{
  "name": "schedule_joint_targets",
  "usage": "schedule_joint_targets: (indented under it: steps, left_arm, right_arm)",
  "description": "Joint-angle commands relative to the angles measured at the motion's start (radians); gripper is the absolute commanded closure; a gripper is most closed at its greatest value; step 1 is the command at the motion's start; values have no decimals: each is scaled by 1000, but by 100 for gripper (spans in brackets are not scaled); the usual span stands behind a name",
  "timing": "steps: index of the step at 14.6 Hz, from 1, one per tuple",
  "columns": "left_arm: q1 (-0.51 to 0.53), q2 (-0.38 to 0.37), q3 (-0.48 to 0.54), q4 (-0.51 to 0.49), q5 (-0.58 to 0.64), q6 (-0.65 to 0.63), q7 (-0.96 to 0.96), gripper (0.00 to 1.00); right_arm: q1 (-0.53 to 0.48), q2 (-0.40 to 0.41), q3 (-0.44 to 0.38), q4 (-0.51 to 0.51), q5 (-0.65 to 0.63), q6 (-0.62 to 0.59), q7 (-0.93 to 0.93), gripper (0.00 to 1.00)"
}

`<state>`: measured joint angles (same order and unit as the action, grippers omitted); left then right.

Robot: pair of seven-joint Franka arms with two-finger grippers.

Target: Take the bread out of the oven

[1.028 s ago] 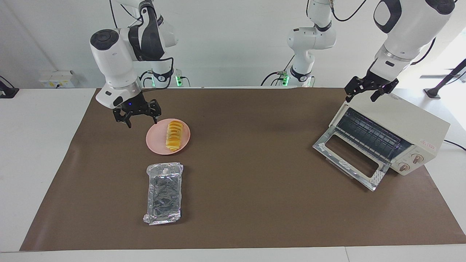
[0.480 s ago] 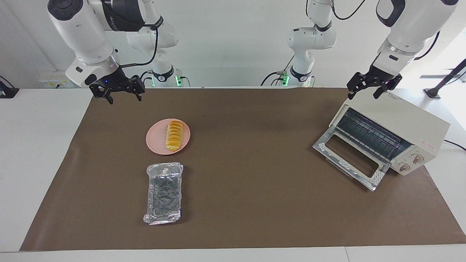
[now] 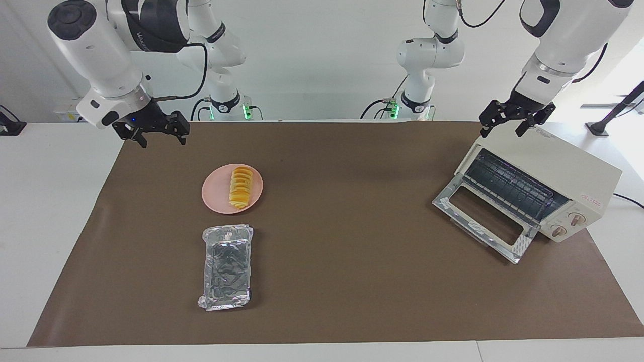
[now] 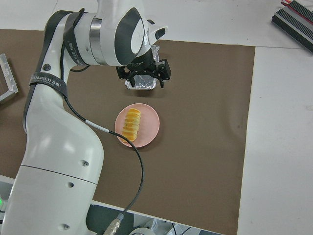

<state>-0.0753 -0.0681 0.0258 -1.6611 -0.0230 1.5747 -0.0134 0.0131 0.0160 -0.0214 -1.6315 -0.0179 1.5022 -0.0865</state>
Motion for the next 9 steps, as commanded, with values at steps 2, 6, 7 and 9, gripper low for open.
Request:
schedule_joint_targets:
  steps: [2, 6, 7, 9]
  left_arm:
    - [-9, -10, 9, 0, -3, -18, 3, 0]
    - [-6, -10, 9, 0, -3, -19, 3, 0]
    - [-6, -12, 9, 0, -3, -19, 3, 0]
    - [-4, -10, 9, 0, -3, -19, 3, 0]
  right_arm:
    - [-24, 15, 20, 56, 18, -37, -22, 0]
    - [-24, 5, 20, 56, 10, -34, -21, 0]
    - [-22, 5, 20, 56, 10, -34, -21, 0]
    - [-12, 5, 18, 58, 9, -33, -19, 0]
